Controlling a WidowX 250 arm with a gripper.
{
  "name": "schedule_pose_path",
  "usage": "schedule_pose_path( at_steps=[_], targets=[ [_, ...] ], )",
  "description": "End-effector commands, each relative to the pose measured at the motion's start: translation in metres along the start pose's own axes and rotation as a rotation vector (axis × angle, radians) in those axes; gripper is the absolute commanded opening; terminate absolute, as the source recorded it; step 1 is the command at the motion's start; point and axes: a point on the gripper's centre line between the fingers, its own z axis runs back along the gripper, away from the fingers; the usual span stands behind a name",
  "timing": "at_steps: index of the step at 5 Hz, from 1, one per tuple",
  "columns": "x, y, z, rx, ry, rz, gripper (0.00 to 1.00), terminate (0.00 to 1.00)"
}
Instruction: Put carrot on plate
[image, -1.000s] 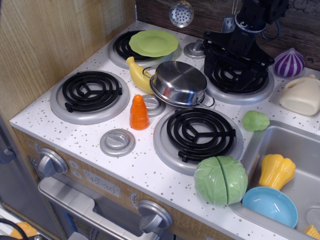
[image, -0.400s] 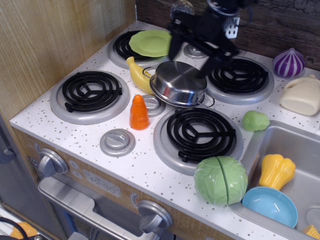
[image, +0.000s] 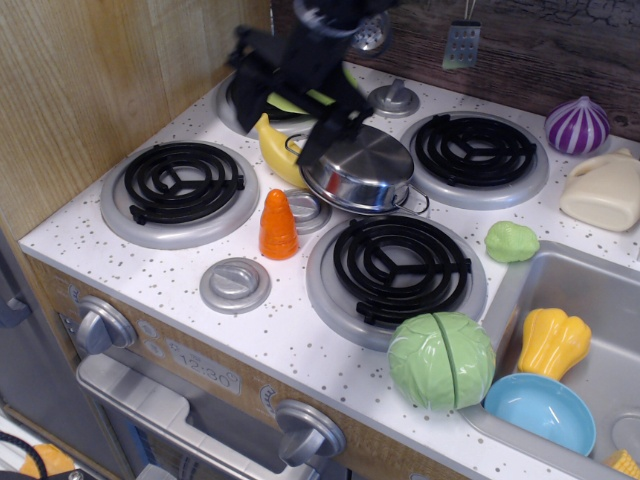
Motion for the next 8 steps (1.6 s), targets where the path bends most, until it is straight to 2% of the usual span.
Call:
schedule_pose_path(
  at_steps=[1,2,3,4,7,8],
  targets=[
    [-0.01,0.0,-0.001,-0.056,-0.076,-0.008,1.0,0.0],
    [-0.011,-0.001,-0.011,-0.082,-0.094,-0.021,1.0,0.0],
    [-0.008,0.0,-0.024,-0.066,-0.129,-0.031,1.0,0.0],
    [-0.008,0.001,-0.035,-0.078,-0.144,-0.035,1.0,0.0],
    [-0.007,-0.02,-0.052,-0.148,-0.154,-0.019,1.0,0.0],
    [-0.012,-0.032,-0.055,-0.155,-0.169,0.013,0.0,0.0]
  ],
)
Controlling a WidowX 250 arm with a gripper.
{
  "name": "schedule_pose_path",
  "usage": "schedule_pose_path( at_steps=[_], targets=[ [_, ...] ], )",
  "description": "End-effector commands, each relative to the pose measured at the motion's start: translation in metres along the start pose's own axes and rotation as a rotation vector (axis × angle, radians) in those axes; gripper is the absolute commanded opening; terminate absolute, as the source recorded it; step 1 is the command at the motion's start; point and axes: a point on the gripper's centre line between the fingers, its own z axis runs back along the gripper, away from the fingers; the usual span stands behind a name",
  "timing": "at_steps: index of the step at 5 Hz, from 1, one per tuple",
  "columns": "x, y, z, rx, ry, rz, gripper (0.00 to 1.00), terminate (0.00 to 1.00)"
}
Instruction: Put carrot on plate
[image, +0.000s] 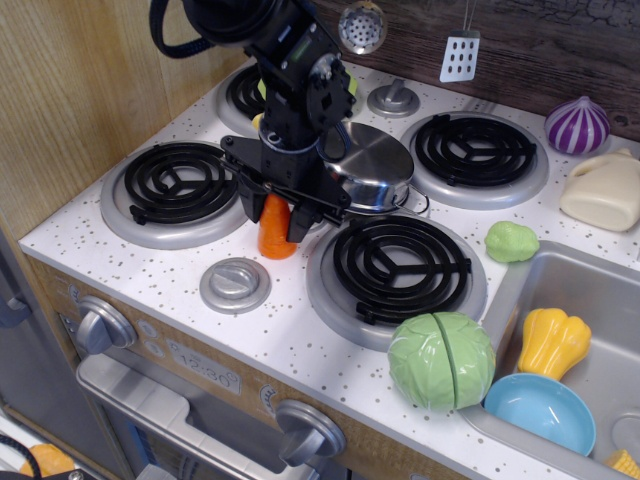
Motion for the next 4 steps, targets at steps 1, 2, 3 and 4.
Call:
schedule_pose_path(
  at_steps=[1,2,3,4],
  targets=[
    [0.005,-0.003,0.008,0.015,-0.04,0.029,0.0,0.0],
    [0.021,0.009,0.011,0.111,-0.128,0.023,0.0,0.0],
    [0.053,0.036,0.03,0.141,-0.127,-0.034,0.0,0.0],
    [0.092,0.053,0.048,0.208,-0.149,-0.087,0.0,0.0]
  ],
)
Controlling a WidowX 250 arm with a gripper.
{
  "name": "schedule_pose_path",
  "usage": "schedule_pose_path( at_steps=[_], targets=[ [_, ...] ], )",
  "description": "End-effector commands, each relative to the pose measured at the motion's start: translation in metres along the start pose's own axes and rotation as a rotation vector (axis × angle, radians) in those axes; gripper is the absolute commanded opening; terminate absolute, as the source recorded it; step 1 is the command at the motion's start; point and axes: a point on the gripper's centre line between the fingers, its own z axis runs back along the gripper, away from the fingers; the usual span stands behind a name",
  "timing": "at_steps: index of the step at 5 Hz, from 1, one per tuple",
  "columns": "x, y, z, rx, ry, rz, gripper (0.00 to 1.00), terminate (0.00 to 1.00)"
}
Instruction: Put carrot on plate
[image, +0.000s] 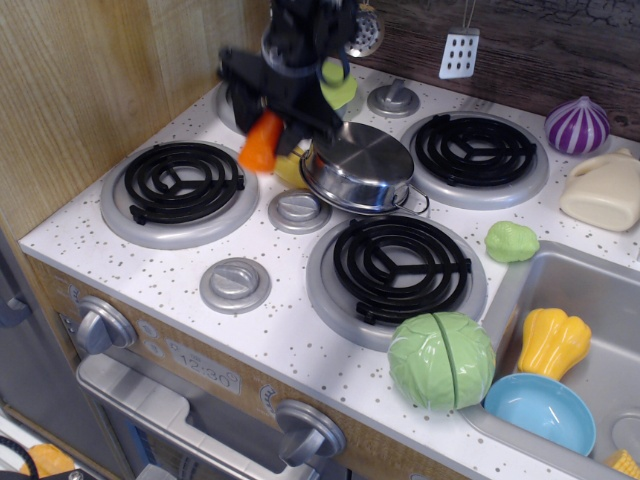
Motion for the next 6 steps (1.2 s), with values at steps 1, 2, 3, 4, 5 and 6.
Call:
schedule_pose_path(
  at_steps=[1,2,3,4,5,6],
  targets=[
    [0.062,0.022,0.004,0.042,-0.138,-0.066,0.0,0.0],
    [0.081,0.028,-0.02,0.005,-0.197,-0.104,0.0,0.0],
    [0.09,0.036,-0.036,0.034,-0.31,-0.129,0.0,0.0],
    [0.099,0.045,-0.043,0.051,-0.422,-0.157,0.0,0.0],
    [0.106,0.048,-0.044,0.031,-0.452,-0.184,0.0,0.0],
    [0.105,0.044,-0.043,-0.01,-0.478,-0.174,0.0,0.0]
  ],
)
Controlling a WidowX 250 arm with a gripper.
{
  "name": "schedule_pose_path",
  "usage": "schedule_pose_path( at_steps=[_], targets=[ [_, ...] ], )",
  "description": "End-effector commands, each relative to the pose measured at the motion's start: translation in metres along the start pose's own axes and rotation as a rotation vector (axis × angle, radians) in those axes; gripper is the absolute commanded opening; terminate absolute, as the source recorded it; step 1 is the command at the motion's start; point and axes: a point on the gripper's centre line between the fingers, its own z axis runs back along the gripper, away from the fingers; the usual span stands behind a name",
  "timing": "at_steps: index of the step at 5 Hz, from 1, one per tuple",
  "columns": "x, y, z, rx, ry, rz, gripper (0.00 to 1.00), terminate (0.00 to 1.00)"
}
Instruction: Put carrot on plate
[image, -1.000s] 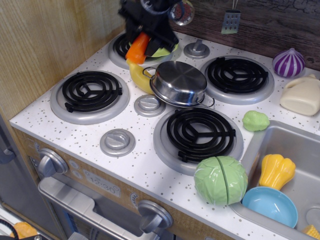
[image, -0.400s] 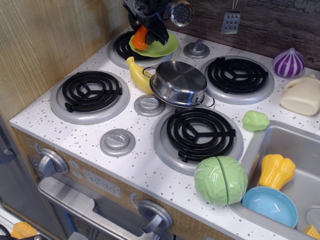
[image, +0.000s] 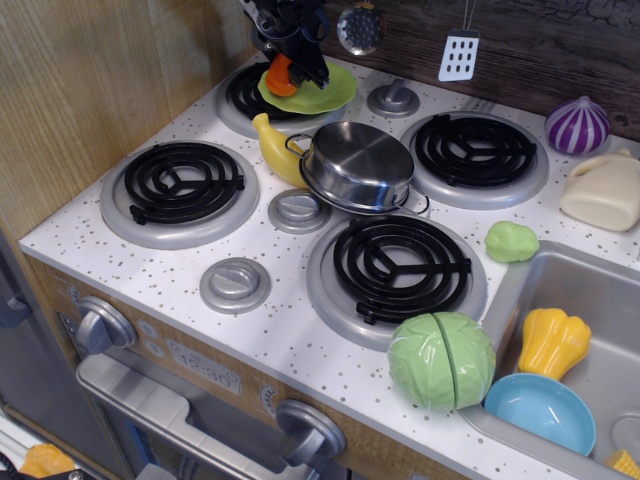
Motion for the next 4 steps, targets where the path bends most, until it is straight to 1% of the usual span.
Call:
schedule_pose_path(
  at_steps=[1,2,3,4],
  targets=[
    [0.0199,0.0118,0.015,-0.024,-0.094,0.012,0.0,0.0],
    [0.0228,0.01,0.019,-0.058,-0.111,0.008,0.0,0.0],
    [0.0228,0.01,0.019,-0.058,-0.111,0.008,1.0,0.0],
    [0.0228,0.01,0.019,-0.058,-0.111,0.008,1.0,1.0]
  ],
)
